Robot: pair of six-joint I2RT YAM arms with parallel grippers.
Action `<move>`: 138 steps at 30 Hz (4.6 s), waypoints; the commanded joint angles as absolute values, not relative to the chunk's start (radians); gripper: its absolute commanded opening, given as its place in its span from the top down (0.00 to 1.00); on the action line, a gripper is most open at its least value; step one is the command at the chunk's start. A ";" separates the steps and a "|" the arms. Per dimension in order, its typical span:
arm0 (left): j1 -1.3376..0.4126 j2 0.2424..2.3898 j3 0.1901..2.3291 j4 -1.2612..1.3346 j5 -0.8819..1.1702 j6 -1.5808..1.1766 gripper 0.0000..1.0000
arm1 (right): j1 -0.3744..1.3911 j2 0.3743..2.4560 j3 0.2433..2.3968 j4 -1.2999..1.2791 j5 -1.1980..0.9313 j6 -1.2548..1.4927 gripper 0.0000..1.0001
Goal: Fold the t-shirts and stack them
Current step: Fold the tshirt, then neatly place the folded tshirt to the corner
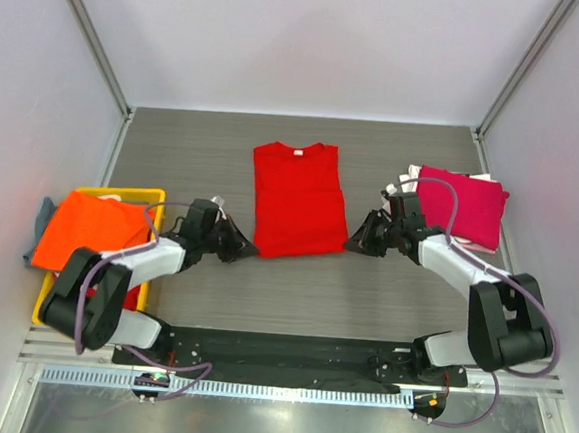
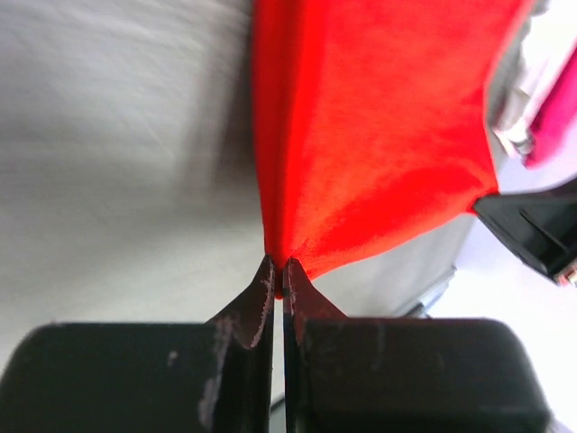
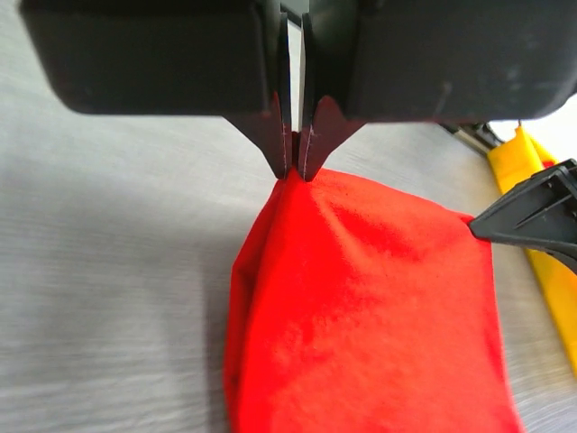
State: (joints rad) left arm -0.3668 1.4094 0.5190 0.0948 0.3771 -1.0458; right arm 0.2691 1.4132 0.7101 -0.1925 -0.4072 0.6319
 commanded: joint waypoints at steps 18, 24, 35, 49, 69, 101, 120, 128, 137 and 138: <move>-0.563 0.805 0.466 -0.262 0.282 -1.224 1.00 | 0.275 1.063 0.857 -0.545 -0.331 0.554 0.99; -0.514 0.900 0.598 -0.296 0.259 -1.180 1.00 | 0.275 1.210 1.006 -0.548 -0.298 0.520 0.99; -0.376 1.123 0.802 -0.224 0.244 -1.155 1.00 | 0.268 1.529 1.307 -0.509 -0.276 0.518 0.99; -0.189 1.505 1.077 -0.175 0.327 -1.108 1.00 | 0.227 1.913 1.693 -0.509 -0.334 0.538 0.99; -0.130 2.048 1.454 -0.218 0.341 -1.005 0.53 | 0.193 2.333 2.022 -0.440 -0.394 0.595 0.20; -0.189 1.894 1.190 -0.173 0.275 -0.874 0.46 | 0.272 1.882 1.190 -0.095 -0.393 0.543 0.31; -0.189 2.075 1.354 -0.132 0.293 -0.874 0.48 | 0.265 2.043 1.313 -0.066 -0.292 0.641 0.43; -0.189 2.111 1.379 -0.120 0.291 -0.891 0.55 | 0.273 2.095 1.365 -0.067 -0.262 0.655 0.52; -0.189 2.141 1.397 -0.101 0.278 -0.907 0.75 | 0.282 2.152 1.411 -0.087 -0.190 0.629 0.57; -0.190 2.146 1.399 -0.101 0.269 -0.907 0.78 | 0.284 2.158 1.420 -0.092 -0.186 0.626 0.58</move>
State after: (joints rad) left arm -0.1841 2.1155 1.3800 -0.1020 0.3046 -0.9134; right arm 0.2764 2.1143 1.3930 -0.0673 -0.2638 0.6548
